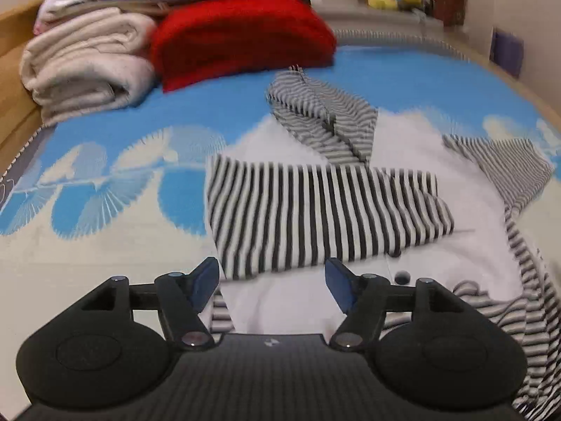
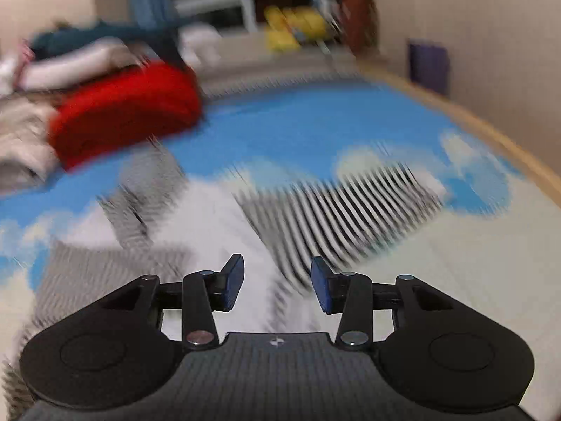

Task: Fold small clothes
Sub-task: 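Grasp the other striped sleeve cuff with the right gripper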

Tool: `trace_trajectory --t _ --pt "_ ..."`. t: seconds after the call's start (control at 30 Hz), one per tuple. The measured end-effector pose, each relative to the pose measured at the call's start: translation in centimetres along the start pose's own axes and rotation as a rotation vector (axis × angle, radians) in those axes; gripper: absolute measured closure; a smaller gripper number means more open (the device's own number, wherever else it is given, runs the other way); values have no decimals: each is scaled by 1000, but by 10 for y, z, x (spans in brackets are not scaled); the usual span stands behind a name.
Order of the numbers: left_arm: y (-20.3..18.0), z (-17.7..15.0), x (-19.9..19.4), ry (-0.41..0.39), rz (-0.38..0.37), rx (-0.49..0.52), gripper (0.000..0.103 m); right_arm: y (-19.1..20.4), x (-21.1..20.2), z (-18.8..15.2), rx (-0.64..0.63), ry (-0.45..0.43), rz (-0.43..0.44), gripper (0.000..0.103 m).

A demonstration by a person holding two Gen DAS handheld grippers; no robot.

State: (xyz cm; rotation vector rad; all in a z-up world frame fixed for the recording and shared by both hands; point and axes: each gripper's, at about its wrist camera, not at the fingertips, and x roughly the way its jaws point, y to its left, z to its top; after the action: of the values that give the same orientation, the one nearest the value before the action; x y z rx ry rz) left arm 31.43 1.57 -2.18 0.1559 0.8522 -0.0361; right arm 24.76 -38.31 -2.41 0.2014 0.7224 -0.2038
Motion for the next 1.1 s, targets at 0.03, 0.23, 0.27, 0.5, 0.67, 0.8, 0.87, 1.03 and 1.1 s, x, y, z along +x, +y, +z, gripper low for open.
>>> trace_trajectory --t 0.03,0.23,0.27,0.5,0.67,0.8,0.87,1.03,1.1 --pt "-3 2 1 -13 -7 -2 31 -10 -1 -2 26 7 -13 69" --pt "-16 10 2 -52 -17 -28 31 -69 -17 -12 110 -31 -55 84" --pt "-19 11 4 -50 -19 -36 31 -79 -16 -14 125 -24 -66 84" --pt "-42 54 16 -63 -78 -158 33 -121 0 -19 196 -8 -77 84" --pt "-42 53 26 -88 -61 -142 34 -151 17 -12 330 -35 -64 95" --pt "-23 62 38 -71 -62 -215 35 -177 45 -8 435 -46 -89 92" --pt "-21 66 43 -94 -24 -190 35 -187 69 -1 452 -57 -83 92" --pt "-17 65 66 -39 -26 -187 35 -203 128 20 546 -78 -28 69" --pt "-15 63 70 -31 -29 -186 35 -207 154 26 582 -72 -23 57"
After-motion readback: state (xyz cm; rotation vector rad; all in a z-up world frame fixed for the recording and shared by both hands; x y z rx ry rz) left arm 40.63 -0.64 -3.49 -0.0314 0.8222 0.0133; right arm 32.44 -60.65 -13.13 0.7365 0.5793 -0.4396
